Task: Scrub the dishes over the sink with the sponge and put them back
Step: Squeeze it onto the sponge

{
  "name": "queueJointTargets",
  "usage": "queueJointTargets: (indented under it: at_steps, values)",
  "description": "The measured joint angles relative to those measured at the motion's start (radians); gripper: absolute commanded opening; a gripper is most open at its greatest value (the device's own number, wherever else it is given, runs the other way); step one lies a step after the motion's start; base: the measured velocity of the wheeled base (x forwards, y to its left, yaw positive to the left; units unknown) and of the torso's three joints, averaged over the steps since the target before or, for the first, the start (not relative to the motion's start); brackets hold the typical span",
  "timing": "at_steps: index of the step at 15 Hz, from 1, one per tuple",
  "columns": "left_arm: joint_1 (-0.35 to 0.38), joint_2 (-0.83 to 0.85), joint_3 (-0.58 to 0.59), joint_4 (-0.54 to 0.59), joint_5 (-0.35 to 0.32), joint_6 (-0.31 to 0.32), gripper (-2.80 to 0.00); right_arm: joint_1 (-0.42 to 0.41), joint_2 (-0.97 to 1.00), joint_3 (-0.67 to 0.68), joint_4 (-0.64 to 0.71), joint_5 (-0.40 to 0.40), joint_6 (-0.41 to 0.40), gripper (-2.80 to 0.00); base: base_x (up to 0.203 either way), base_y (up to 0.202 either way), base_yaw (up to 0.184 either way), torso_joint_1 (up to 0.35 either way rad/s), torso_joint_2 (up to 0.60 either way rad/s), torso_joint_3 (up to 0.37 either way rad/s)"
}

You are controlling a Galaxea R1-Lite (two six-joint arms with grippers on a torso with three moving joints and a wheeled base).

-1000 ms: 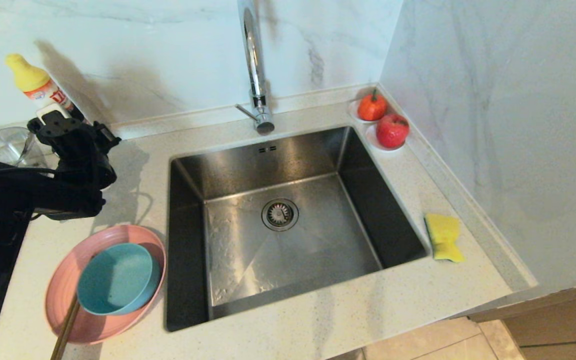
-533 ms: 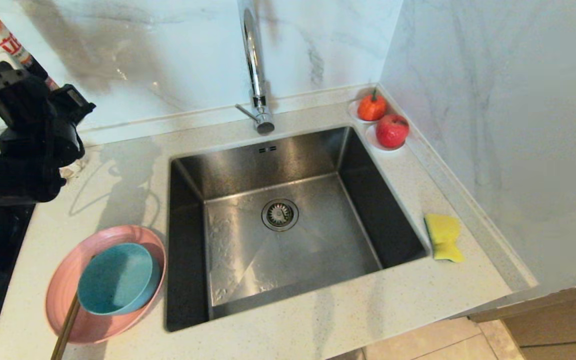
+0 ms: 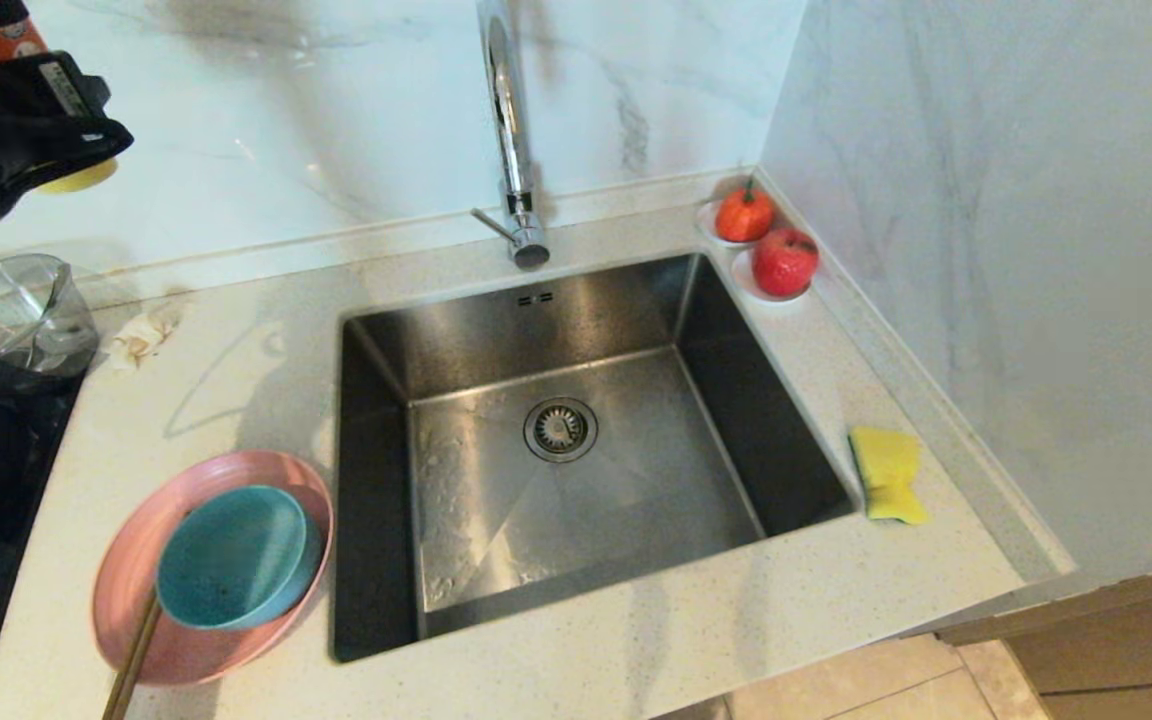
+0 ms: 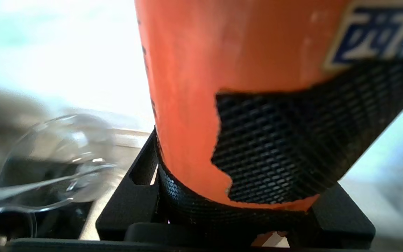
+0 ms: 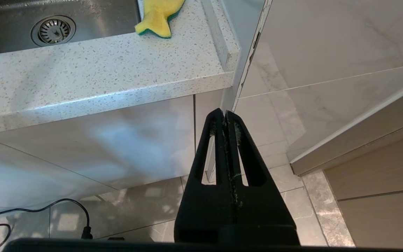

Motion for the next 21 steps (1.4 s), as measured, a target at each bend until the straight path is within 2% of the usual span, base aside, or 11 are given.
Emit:
queueJointTargets:
  at_steps: [3,5,7,9,14,18,21]
  values:
    - [-0.148,-0.126,0.003,0.12,-0.087,0.181,-2.8,0.0,0.0,0.0,0.0,0.0,0.0,-2.8,0.0,0.0,0.0,0.0,0.0,0.0]
    - [-0.25,-0.183,0.011,0.138,-0.096,0.299,-2.8,0.0,0.0,0.0,0.0,0.0,0.0,-2.8,0.0,0.0,0.0,0.0,0.0,0.0]
    - [-0.336,-0.211,0.022,0.16,-0.098,0.364,-2.8,0.0,0.0,0.0,0.0,0.0,0.0,-2.8,0.0,0.0,0.0,0.0,0.0,0.0]
    - [-0.417,-0.223,0.028,0.201,-0.098,0.391,-2.8,0.0,0.0,0.0,0.0,0.0,0.0,-2.8,0.0,0.0,0.0,0.0,0.0,0.0]
    - [-0.594,-0.238,0.015,0.393,-0.094,0.412,-2.8,0.0,0.0,0.0,0.0,0.0,0.0,-2.8,0.0,0.0,0.0,0.0,0.0,0.0]
    - [-0.706,-0.223,0.006,0.4,-0.09,0.454,-2.8,0.0,0.0,0.0,0.0,0.0,0.0,-2.8,0.0,0.0,0.0,0.0,0.0,0.0]
    - [-0.781,-0.168,-0.064,0.397,-0.058,0.46,-2.8,0.0,0.0,0.0,0.0,0.0,0.0,-2.8,0.0,0.0,0.0,0.0,0.0,0.0]
